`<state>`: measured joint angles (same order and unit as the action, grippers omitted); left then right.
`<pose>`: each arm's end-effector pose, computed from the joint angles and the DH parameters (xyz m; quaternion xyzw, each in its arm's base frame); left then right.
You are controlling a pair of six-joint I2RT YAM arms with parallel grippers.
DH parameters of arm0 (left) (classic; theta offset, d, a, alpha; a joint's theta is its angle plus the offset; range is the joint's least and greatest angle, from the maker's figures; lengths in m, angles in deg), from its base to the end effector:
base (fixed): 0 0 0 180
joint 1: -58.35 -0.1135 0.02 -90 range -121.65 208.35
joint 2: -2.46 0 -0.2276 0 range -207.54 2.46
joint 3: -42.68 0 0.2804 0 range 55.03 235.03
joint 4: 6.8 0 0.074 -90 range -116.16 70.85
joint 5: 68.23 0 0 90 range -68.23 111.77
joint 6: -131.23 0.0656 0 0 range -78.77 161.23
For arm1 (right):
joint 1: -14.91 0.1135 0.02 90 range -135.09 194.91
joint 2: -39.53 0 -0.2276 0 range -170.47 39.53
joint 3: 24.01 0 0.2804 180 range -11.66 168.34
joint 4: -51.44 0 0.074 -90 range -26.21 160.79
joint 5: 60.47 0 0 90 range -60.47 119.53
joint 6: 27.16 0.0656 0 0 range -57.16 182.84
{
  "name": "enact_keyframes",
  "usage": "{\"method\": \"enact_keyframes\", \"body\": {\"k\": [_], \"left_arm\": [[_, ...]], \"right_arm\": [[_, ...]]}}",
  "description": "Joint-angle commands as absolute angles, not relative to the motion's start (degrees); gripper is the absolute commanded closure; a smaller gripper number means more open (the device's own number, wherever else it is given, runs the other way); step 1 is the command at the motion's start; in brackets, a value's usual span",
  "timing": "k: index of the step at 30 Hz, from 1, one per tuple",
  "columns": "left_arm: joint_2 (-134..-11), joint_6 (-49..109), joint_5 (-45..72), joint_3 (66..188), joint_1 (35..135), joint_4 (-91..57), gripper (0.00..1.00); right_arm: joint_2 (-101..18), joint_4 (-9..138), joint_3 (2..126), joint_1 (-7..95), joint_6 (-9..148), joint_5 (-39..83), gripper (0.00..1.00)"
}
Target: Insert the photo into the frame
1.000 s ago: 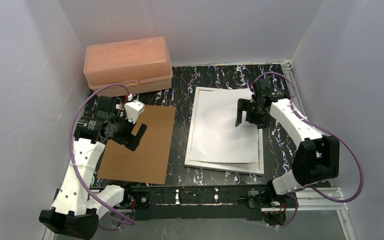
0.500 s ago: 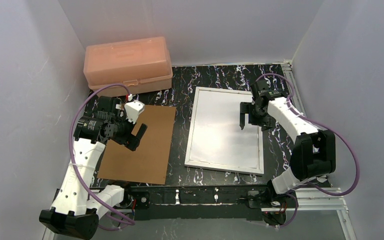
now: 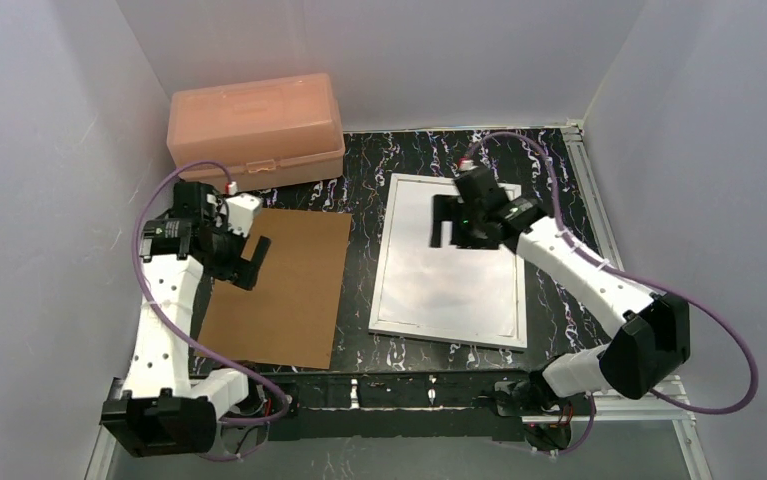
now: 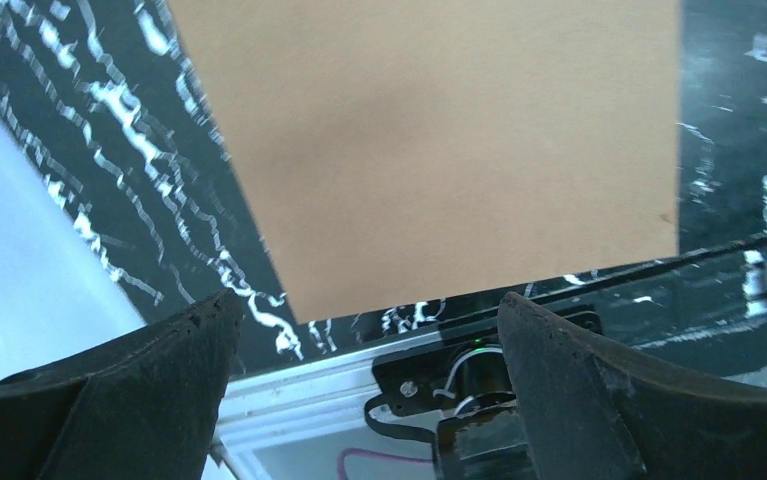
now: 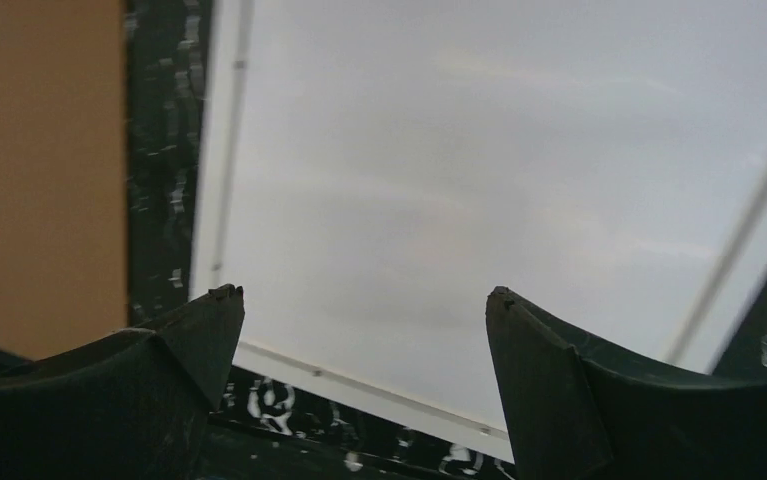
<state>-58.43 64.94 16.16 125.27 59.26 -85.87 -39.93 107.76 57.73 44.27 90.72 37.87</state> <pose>0.2448 -0.0103 0.2987 0.2178 0.9336 0.0094 0.2843 0.3011 0.1585 0.2360 0.0102 0.9489 0.0868 0.3034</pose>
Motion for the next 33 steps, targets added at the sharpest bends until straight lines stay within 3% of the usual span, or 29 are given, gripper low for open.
{"method": "enact_keyframes", "body": {"k": [1,4,8,10,15,22,33], "left_arm": [[-62.20,72.50,15.42,127.14,48.11,-85.88,0.03],[-65.15,76.19,18.25,125.53,41.64,-81.29,0.16],[-69.17,79.93,24.12,122.65,34.40,-73.49,0.49],[-70.72,80.92,26.06,120.59,31.56,-68.68,0.60],[-75.56,81.26,25.70,118.17,27.63,-64.93,0.70],[-81.44,79.93,28.50,113.34,27.36,-53.07,0.86],[-93.14,75.65,27.49,113.12,27.46,-48.41,0.96]], "right_arm": [[-41.15,98.15,61.19,59.42,102.83,42.64,0.01],[-45.96,94.25,64.04,67.34,106.22,45.77,0.01],[-55.87,92.61,70.77,75.71,108.11,49.76,0.01],[-61.45,93.01,74.60,77.75,108.75,49.82,0.01],[-71.98,92.22,80.83,79.66,111.28,47.95,0.01],[-77.68,87.53,80.51,79.76,114.14,46.58,0.01],[-82.42,86.68,80.85,79.77,117.69,43.49,0.01]]}}
